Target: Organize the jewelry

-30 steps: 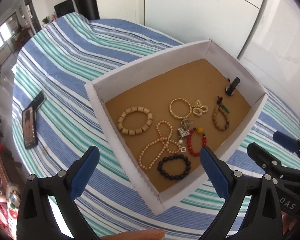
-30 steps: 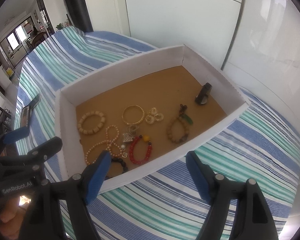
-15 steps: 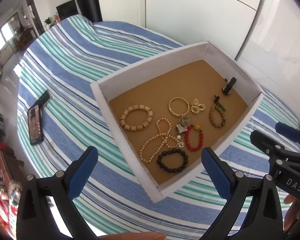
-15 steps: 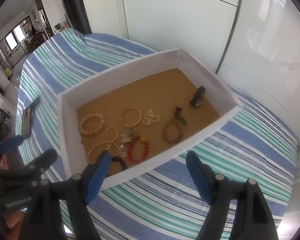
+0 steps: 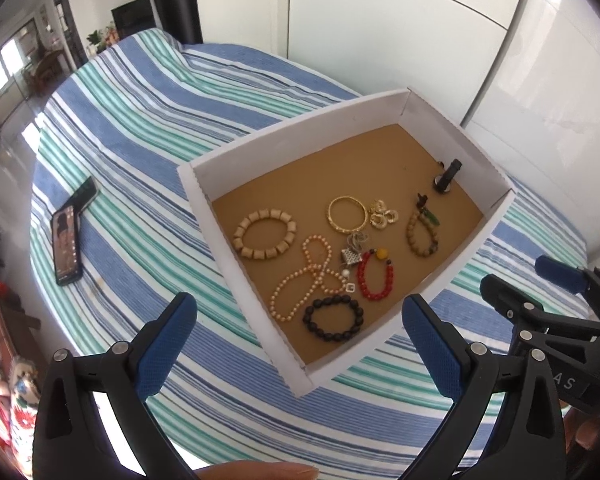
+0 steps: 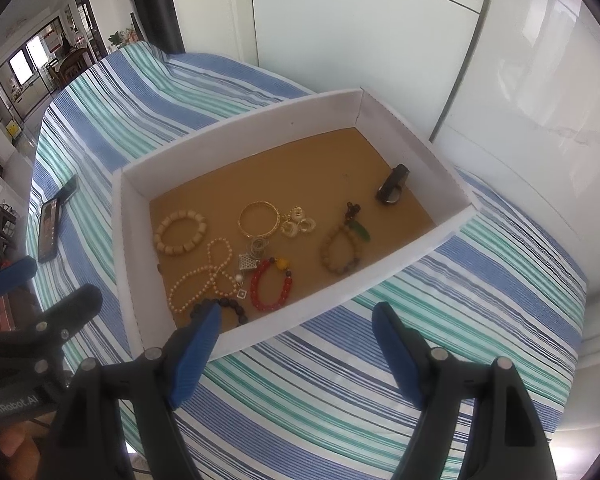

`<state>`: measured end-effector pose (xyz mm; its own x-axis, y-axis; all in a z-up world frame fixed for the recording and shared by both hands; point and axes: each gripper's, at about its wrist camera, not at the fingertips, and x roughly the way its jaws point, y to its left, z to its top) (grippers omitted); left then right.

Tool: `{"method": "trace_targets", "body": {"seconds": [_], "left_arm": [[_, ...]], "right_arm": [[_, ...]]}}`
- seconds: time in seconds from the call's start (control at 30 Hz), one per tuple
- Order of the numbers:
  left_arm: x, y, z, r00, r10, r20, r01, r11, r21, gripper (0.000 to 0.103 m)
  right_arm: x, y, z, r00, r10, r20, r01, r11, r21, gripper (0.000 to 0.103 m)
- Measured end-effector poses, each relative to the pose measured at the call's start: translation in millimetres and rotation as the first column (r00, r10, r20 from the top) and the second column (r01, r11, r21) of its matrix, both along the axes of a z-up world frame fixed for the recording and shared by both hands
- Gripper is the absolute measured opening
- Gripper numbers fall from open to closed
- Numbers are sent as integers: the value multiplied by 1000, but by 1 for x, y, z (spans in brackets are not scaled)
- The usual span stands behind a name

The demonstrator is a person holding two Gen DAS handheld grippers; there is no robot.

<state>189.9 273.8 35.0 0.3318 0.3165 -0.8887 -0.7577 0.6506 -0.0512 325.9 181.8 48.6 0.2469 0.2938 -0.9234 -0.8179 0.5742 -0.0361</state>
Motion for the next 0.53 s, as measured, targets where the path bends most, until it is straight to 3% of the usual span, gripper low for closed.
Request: {"method": "trace_targets", "body": {"seconds": [0.53], "left_arm": [[5,-6,-4,1000,-16,-16,16,1000,22,102]], "right_arm": [[1,-2,-9,1000,-9,-14,9,1000,-4,79]]}}
